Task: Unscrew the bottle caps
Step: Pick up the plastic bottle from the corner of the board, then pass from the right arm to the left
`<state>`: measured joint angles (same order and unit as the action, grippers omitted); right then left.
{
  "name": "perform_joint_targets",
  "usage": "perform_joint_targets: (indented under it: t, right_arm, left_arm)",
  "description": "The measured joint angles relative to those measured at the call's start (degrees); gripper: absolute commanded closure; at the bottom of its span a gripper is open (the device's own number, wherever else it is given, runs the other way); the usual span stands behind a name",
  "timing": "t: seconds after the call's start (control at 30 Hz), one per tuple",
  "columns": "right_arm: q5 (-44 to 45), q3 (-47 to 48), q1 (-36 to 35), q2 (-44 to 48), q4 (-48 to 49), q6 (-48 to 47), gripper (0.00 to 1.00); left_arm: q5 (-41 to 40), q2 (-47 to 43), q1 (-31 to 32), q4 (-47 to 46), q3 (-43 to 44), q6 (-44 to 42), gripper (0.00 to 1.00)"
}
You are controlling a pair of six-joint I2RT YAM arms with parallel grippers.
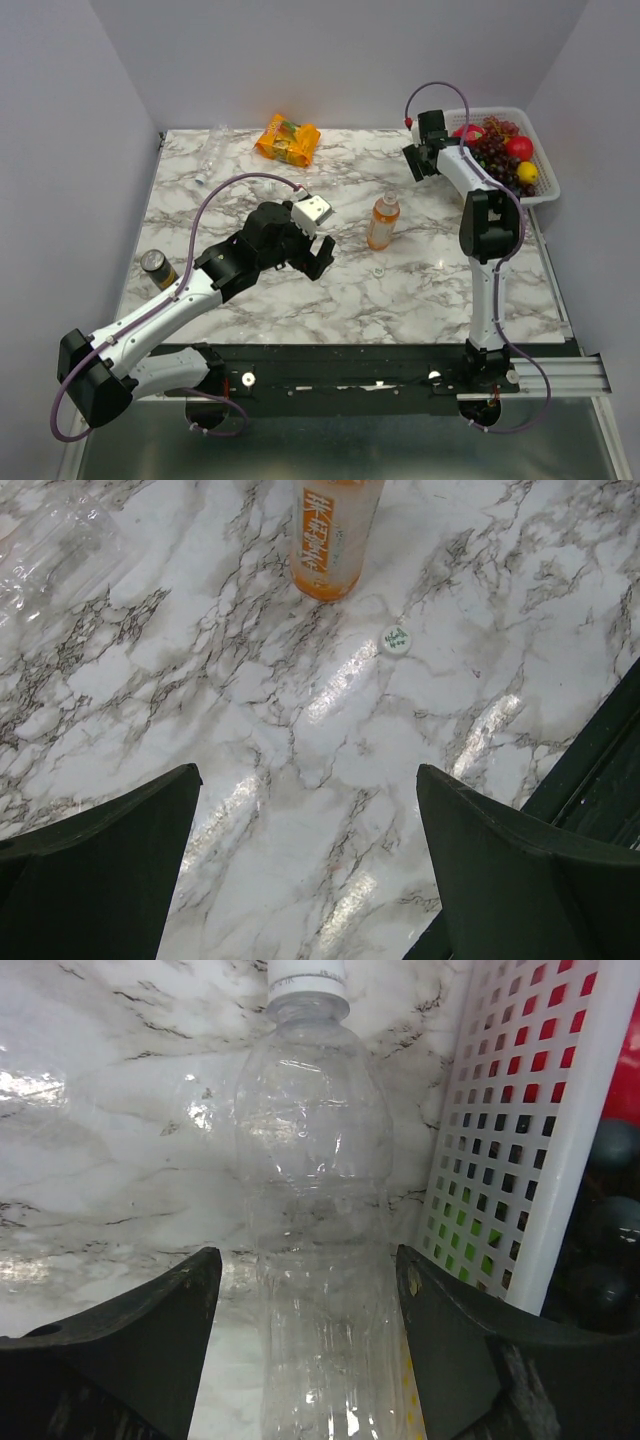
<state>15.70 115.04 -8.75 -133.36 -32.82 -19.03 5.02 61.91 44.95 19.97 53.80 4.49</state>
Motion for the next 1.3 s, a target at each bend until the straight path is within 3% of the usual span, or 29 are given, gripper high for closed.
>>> perform_joint_targets:
  t: [0.2, 0.33, 0.43, 0.63, 0.83, 1.03, 1.3]
  right_arm:
    - [1.5, 0.2, 0.0, -2.1, 0.1, -0.4, 0.25]
    - [1.8, 0.2, -0.1, -3.0, 0.0, -0.5, 0.45]
    - [1.6, 0.4, -0.1, -3.0, 0.1, -0.4, 0.53]
    - [-1.6, -0.8, -0.1, -1.8, 1.1, 1.0, 0.60]
    - [-6.3, -5.7, -0.4, 5.2, 2.6, 3.1, 0.64]
    - [-9.4, -11.5, -0.7, 17.9, 7.6, 5.1, 0.66]
    - [-8.6, -17.3, -1.8, 30.7, 12.4, 6.6, 0.66]
  left_arm:
    - [0.0, 0.0, 0.0, 0.1, 0.0, -0.1, 0.01]
    - [0.0, 0.0, 0.0, 0.1, 0.0, -0.1, 0.01]
    - [0.0, 0.0, 0.0, 0.1, 0.0, -0.1, 0.01]
    - [0.0, 0.0, 0.0, 0.1, 0.0, -0.1, 0.01]
    - [0.0, 0.0, 0.0, 0.2, 0.0, -0.1, 0.01]
    - [0.0, 0.0, 0.0, 0.6, 0.0, -0.1, 0.01]
    - [0.1, 0.0, 0.0, 0.6, 0.0, 0.7, 0.01]
